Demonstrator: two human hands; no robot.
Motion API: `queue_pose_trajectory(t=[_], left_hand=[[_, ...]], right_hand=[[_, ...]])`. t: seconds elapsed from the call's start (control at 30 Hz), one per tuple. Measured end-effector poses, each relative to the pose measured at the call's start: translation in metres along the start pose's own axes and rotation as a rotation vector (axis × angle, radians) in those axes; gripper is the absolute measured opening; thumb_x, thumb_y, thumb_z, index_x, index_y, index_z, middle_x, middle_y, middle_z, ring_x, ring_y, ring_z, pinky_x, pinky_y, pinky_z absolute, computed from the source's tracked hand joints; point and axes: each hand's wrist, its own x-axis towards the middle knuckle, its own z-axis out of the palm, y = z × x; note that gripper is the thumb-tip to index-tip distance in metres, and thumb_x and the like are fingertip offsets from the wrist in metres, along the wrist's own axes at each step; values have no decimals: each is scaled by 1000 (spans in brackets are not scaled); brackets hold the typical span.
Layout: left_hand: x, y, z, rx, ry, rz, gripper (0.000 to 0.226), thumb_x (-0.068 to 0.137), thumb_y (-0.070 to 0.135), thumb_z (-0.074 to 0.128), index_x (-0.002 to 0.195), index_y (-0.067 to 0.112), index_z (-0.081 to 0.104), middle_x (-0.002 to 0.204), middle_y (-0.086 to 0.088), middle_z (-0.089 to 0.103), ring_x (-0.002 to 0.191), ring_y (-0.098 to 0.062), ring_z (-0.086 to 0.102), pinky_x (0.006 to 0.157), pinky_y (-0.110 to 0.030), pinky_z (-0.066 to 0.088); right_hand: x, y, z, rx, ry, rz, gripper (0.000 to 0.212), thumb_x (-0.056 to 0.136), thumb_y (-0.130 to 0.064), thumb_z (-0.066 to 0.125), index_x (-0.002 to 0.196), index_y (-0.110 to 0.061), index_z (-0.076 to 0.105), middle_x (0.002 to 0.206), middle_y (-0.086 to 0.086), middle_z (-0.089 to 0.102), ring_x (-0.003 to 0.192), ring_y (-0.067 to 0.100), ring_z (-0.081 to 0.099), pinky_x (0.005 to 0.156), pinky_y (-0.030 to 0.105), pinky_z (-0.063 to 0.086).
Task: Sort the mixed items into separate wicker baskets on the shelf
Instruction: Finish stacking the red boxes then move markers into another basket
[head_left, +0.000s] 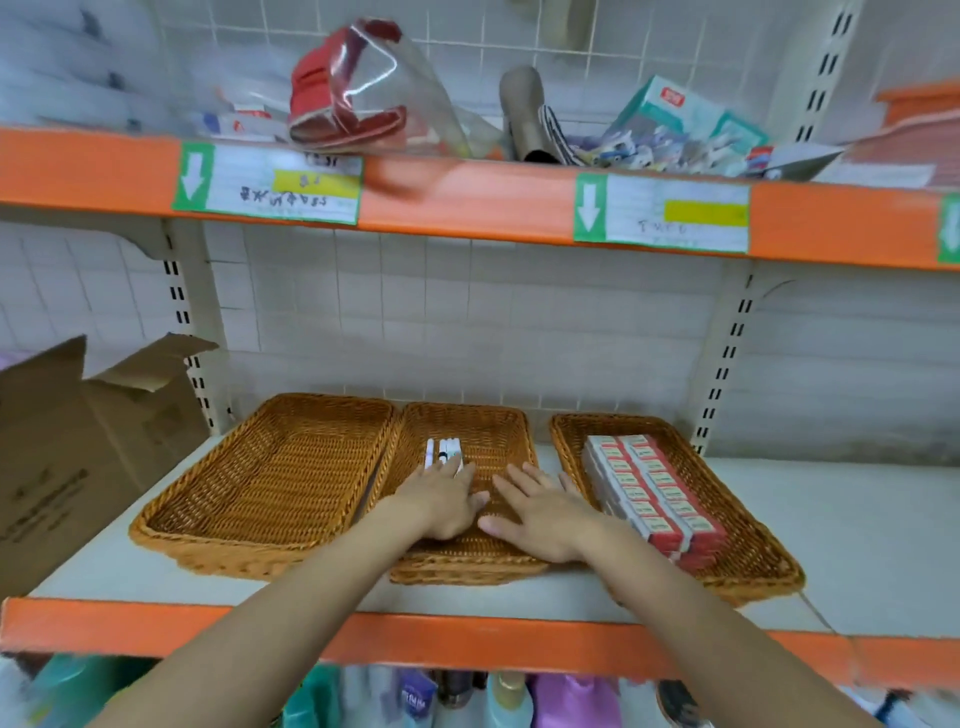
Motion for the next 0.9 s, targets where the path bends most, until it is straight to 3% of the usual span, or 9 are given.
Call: queue_pose_trajectory(t=[0.33,0.6,0.9], left_hand=[[-36,102,4,-98,108,110,65,101,52,17,154,19,-1,161,-9,-5,149,-25,-1,119,-43,0],[-56,230,18,-29,109,219,69,99,56,19,154,20,-3,161,-7,-11,148,-26,-9,118,-43,-4],[-44,335,36,50,108,301,69,101,54,18,153,17,-6,160,-8,-15,147,-26,-13,119,-43,-5]], right_hand=[[-98,64,15,124,212,43,67,100,-56,27,155,-24,7,163,-2,-2,149,16,-5,120,44,-1],[-191,148,44,110,210,178,74,98,-56,31,155,-24,-2,162,-2,-8,148,15,-12,119,46,-3],[-251,231,72,120,164,296,70,99,-58,23,154,-27,-6,161,-3,-14,147,17,-17,119,47,-6]])
